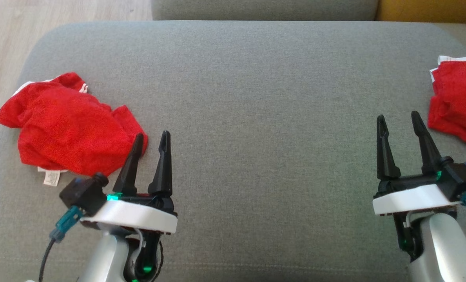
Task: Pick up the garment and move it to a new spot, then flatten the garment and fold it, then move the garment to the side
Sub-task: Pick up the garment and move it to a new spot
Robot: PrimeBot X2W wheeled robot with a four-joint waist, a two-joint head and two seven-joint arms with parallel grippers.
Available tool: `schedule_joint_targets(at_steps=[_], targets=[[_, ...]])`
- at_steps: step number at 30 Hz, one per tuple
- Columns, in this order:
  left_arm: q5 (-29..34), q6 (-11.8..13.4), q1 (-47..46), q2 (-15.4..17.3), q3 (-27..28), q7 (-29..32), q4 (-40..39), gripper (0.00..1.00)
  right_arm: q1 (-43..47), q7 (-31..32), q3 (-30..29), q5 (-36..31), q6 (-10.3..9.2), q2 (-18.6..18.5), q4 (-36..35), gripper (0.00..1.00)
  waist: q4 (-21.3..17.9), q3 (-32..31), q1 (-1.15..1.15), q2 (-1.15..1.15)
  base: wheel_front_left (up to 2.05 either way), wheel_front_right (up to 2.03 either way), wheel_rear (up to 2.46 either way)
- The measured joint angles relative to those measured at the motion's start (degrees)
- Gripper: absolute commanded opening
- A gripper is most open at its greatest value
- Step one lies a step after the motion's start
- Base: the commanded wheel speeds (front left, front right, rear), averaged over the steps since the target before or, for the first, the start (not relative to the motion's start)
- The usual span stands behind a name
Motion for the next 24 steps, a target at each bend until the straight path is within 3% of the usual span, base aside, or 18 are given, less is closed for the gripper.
schedule_joint_targets(at_steps=[6, 13, 24], targets=[[0.0, 0.0, 0.0, 0.0, -0.3, 0.0, 0.0, 1.0, 0.0, 0.0, -0.1, 0.0, 0.0, 0.0, 0.0, 1.0, 0.9, 0.0, 0.0, 0.0, 0.0, 0.0, 0.0], [0.5, 0.0, 0.0, 0.0, 2.0, 0.0, -0.5, 1.0, 0.1, -0.1, 2.9, 0.6, 0.0, -0.5, -0.2, 1.0, 4.6, 0.1, 0.0, 0.0, 0.0, 0.0, 0.0], [0.0, 0.1, 1.7, 0.0, 3.6, 0.0, -1.9, 1.0, 0.3, 0.6, 6.7, 2.1, 0.0, -2.7, -1.2, 1.0, 14.4, -0.3, 0.0, 0.0, 0.0, 0.0, 0.0]])
